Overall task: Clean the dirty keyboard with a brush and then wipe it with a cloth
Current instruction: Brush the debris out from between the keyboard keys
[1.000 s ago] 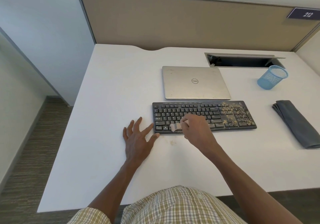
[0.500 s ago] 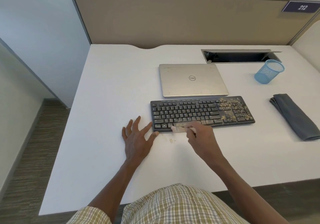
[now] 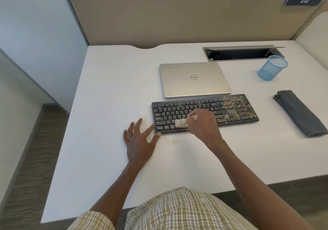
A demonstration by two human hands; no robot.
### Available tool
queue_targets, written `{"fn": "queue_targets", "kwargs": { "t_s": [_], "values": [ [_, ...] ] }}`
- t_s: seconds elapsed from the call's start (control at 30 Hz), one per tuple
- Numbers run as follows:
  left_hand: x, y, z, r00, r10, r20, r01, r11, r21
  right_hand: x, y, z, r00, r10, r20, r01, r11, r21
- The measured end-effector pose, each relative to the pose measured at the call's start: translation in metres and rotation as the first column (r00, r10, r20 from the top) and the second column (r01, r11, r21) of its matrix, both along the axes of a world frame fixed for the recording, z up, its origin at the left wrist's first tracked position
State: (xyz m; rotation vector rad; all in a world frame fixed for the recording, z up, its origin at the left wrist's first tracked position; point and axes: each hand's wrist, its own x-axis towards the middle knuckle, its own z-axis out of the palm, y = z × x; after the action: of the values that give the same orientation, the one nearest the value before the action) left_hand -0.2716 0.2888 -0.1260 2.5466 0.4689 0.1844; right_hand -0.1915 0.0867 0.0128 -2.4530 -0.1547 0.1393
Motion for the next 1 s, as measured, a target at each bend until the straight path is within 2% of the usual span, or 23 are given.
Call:
{"fn": "queue_targets", "kwargs": {
  "t_s": [0.1, 0.27, 0.4, 0.5, 0.6, 0.87, 1.0],
  "values": [
    [-0.001, 0.000, 0.000, 1.000, 0.001, 0.002, -0.001, 1.000, 0.002, 0.011, -0.004, 0.000, 0.998, -0.013, -0.067, 0.007, 0.996, -0.085],
    [0.000, 0.000, -0.001, 1.000, 0.006, 0.013, -0.006, 1.000, 0.000, 0.011, -0.047, -0.001, 0.976, -0.184, -0.115, 0.168, 0.977, -0.133],
    [0.000, 0.000, -0.003, 1.000, 0.003, 0.023, -0.003, 1.000, 0.009, 0.002, -0.053, 0.003, 0.973, -0.216, -0.080, 0.213, 0.976, -0.046],
    [0.000, 0.000, -0.004, 0.999, 0.005, 0.035, -0.005, 1.000, 0.004, -0.006, -0.036, 0.001, 0.990, -0.115, -0.076, 0.120, 0.991, 0.061],
    [0.000, 0.000, -0.002, 1.000, 0.003, 0.015, -0.003, 1.000, 0.009, -0.013, -0.028, -0.011, 0.998, -0.006, -0.069, 0.011, 0.998, 0.062],
    [-0.001, 0.000, 0.000, 1.000, -0.006, 0.004, 0.006, 1.000, 0.011, -0.024, -0.066, -0.026, 0.970, -0.191, 0.150, 0.190, 0.982, 0.016],
    [-0.001, 0.000, 0.000, 1.000, -0.009, 0.003, 0.009, 1.000, 0.014, -0.020, -0.052, -0.015, 0.981, -0.169, 0.099, 0.160, 0.982, 0.096]
  ]
}}
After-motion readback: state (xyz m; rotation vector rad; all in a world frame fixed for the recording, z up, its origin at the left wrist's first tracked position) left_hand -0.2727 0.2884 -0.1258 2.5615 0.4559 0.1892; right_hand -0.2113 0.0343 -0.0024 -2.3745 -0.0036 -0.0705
